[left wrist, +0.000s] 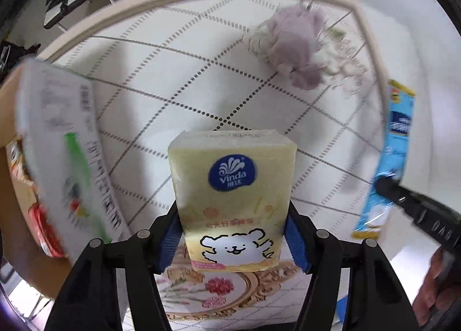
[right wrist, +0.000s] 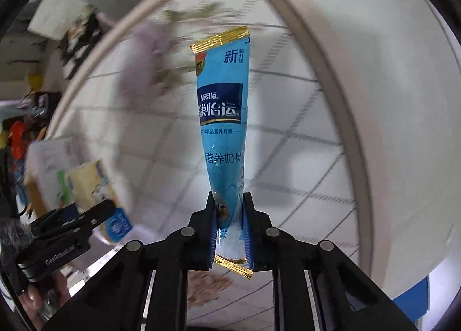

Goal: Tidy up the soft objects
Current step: 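Lower both items into the box and open both tools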

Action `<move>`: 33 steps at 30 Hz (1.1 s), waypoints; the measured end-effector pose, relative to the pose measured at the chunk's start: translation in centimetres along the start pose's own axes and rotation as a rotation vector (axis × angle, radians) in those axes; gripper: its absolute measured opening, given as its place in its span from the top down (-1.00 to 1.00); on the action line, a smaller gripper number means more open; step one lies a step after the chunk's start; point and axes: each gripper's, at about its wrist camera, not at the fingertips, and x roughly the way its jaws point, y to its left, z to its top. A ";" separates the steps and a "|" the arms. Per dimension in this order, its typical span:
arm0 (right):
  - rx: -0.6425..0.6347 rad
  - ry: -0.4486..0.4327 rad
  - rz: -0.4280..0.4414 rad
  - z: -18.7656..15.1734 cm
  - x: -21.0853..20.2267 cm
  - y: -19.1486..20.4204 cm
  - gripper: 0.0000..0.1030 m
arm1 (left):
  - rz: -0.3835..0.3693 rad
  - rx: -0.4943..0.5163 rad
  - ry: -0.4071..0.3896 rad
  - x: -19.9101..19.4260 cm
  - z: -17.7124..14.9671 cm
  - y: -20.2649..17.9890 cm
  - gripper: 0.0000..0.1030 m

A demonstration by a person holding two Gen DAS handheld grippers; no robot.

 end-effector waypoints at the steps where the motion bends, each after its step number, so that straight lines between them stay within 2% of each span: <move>1: -0.026 -0.013 0.020 -0.7 -0.8 1.8 0.68 | -0.018 -0.007 -0.021 -1.2 -0.6 0.4 -0.19; 5: -0.123 -0.056 0.070 -3.3 -3.2 7.4 0.68 | -0.056 -0.018 -0.110 -6.5 -3.1 3.0 -0.19; 10: -0.235 -0.080 0.117 -7.2 -5.8 15.4 0.68 | -0.068 -0.060 -0.181 -12.3 -5.7 9.5 -0.19; 11: -0.251 -0.083 0.120 -7.8 -6.1 16.6 0.68 | -0.065 -0.064 -0.189 -13.0 -6.1 10.2 -0.19; 15: -0.306 -0.080 0.118 -9.9 -5.9 22.2 0.68 | -0.005 -0.098 -0.224 -16.0 -8.2 17.4 -0.19; 21: -0.342 -0.058 0.067 -12.0 -3.5 29.5 0.68 | 0.059 -0.178 -0.186 -15.0 -8.3 26.9 -0.19; 25: -0.357 -0.044 0.010 -11.7 -0.8 32.2 0.68 | 0.089 -0.221 -0.141 -12.9 -7.5 31.7 -0.19; 33: -0.387 0.010 -0.111 -10.3 5.1 34.7 0.68 | 0.110 -0.239 -0.033 -7.6 -5.5 36.8 -0.19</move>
